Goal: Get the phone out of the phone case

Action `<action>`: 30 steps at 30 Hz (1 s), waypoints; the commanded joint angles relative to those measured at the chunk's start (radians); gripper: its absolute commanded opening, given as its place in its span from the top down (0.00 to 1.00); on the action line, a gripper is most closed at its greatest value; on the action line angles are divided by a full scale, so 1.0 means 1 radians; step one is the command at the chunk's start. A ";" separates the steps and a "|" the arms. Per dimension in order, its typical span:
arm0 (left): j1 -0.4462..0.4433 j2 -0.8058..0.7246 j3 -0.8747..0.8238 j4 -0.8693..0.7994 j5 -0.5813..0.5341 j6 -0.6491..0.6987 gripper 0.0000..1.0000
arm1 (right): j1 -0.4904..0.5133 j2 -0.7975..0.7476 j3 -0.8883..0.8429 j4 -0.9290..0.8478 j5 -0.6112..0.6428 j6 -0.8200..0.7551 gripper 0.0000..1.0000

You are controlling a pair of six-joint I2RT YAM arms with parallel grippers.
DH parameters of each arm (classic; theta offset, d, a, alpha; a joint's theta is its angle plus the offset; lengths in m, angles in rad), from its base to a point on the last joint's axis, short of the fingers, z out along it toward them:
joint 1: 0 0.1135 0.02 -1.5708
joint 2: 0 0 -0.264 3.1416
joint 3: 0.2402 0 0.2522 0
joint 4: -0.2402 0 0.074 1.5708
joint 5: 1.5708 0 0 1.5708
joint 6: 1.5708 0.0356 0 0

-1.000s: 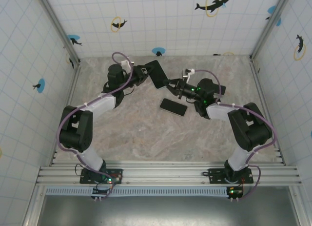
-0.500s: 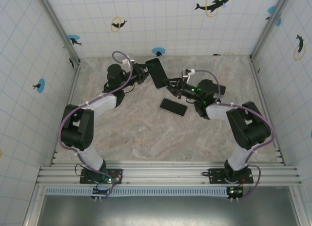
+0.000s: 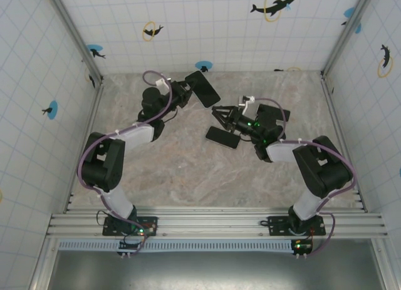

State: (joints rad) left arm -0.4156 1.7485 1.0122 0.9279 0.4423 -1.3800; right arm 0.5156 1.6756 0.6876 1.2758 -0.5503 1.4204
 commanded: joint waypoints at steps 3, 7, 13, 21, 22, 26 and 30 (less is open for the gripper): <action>-0.050 -0.040 0.025 0.039 -0.099 -0.032 1.00 | 0.010 -0.021 0.003 0.085 0.046 -0.044 0.64; -0.058 -0.049 0.019 0.043 -0.120 -0.043 1.00 | 0.015 -0.006 0.015 0.098 0.042 -0.036 0.72; -0.064 -0.047 0.008 0.082 -0.137 -0.078 1.00 | 0.015 -0.009 0.020 0.086 0.033 -0.051 0.82; -0.075 -0.040 0.019 0.091 -0.118 -0.090 1.00 | -0.001 -0.017 0.030 0.048 0.024 -0.073 0.89; -0.075 -0.040 0.022 0.088 -0.115 -0.090 1.00 | -0.003 -0.017 0.032 0.047 0.022 -0.075 0.90; -0.081 -0.042 0.037 0.071 -0.101 -0.090 1.00 | -0.008 -0.016 0.045 0.018 0.005 -0.102 0.93; -0.087 -0.052 0.045 0.062 -0.085 -0.093 1.00 | -0.014 -0.036 0.051 -0.096 -0.011 -0.208 0.97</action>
State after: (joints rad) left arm -0.4835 1.7451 1.0142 0.9276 0.3237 -1.4487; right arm 0.5091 1.6737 0.6987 1.2827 -0.5495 1.3273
